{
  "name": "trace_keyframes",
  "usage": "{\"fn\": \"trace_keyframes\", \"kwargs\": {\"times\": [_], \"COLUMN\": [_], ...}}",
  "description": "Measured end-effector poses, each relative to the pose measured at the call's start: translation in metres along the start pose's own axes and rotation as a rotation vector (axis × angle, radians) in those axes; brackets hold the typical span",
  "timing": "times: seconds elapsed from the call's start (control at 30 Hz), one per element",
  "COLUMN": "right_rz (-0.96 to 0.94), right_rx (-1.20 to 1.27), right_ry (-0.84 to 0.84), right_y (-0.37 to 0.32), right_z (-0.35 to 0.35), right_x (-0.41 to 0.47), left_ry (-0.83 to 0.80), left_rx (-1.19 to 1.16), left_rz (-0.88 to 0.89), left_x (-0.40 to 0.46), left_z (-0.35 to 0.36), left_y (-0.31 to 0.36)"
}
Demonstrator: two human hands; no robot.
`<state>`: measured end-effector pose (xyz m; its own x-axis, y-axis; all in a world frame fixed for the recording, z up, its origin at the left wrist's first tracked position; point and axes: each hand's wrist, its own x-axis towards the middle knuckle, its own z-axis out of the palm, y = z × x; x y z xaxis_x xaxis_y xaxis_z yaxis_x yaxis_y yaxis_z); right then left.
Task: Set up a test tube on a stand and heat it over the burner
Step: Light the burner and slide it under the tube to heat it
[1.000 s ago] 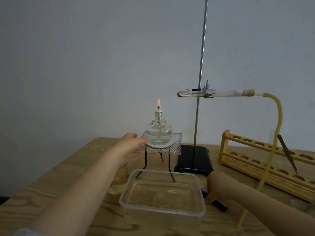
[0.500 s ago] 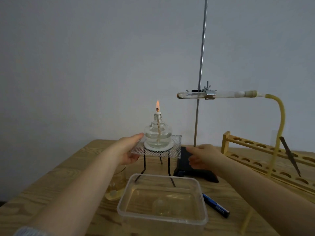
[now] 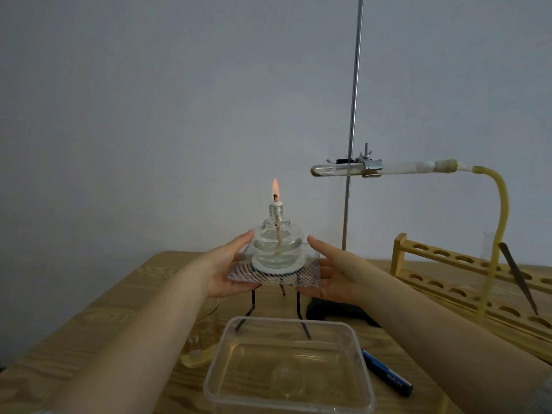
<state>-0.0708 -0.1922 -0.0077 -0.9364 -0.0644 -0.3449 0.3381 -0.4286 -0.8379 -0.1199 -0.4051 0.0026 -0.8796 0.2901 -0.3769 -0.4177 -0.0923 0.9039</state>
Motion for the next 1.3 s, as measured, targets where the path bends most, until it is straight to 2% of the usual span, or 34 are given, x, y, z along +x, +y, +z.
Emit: {"fn": "trace_keyframes", "kwargs": {"times": [0.27, 1.3], "right_rz": [-0.002, -0.036], "right_rx": [0.083, 0.083], "right_ry": [-0.044, 0.044], "right_y": [-0.003, -0.006], "right_z": [0.013, 0.001], "right_x": [-0.005, -0.026], "left_ry": [-0.053, -0.051], "left_rx": [-0.029, -0.054], "left_rz": [-0.002, 0.014], "left_x": [0.003, -0.028], "left_z": [0.0, 0.038], "left_y": [0.004, 0.0]}}
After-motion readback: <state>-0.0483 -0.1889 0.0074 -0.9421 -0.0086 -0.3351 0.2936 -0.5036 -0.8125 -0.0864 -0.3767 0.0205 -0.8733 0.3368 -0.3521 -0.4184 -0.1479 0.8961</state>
